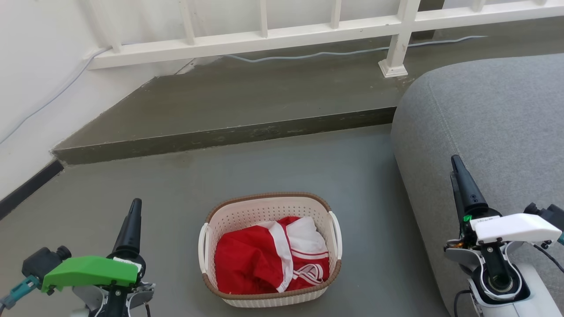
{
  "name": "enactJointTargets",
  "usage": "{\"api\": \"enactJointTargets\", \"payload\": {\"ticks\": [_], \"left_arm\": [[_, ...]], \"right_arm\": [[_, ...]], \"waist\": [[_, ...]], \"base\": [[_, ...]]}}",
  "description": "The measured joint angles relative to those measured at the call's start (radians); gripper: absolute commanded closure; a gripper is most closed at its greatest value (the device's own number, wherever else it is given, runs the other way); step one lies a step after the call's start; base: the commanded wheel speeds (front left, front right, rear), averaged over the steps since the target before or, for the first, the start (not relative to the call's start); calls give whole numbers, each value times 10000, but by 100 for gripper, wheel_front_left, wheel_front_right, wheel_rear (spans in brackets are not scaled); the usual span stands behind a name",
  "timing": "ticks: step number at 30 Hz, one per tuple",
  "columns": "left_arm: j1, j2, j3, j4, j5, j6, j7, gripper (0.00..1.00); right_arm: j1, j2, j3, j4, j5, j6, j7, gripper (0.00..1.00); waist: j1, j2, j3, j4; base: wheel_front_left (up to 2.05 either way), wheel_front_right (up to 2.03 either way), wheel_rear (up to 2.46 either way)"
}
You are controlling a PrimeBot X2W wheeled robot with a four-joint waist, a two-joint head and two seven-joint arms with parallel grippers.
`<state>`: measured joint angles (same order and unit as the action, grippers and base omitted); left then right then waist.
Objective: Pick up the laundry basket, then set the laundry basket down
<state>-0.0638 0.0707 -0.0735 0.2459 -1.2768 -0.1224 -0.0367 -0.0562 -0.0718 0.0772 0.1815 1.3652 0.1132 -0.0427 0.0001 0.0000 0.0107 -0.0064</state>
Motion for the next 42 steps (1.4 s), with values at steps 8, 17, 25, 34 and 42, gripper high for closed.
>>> {"api": "enactJointTargets", "payload": {"ticks": [8, 17, 25, 34, 42], "left_arm": [[-31, 211, -224, -180, 1724, 0, -274, 0], [-234, 215, -341, -382, 3444, 343, -541, 0], [-238, 215, -625, -502, 4706, 539, -796, 0], [-369, 242, -1051, -614, 6324, 792, -1081, 0], [-377, 205, -1252, -621, 7453, 982, -1329, 0]], "right_arm": [[-226, -270, 466, -153, -959, 6, -276, 0], [-425, -562, 872, -151, -2625, 8, -554, 0], [-570, -679, 1160, -153, -4056, 8, -754, 0], [-639, -696, 1578, -180, -5601, -81, -1051, 0], [-772, -629, 1799, -180, -6686, -272, -1262, 0]], "waist": [[-1, 0, 14, 13], [0, 0, 34, 20], [0, 0, 51, 17], [0, 0, 57, 21], [0, 0, 53, 26]], "base": [[0, 0, 0], [0, 0, 0], [0, 0, 0], [0, 0, 0], [0, 0, 0]]}}
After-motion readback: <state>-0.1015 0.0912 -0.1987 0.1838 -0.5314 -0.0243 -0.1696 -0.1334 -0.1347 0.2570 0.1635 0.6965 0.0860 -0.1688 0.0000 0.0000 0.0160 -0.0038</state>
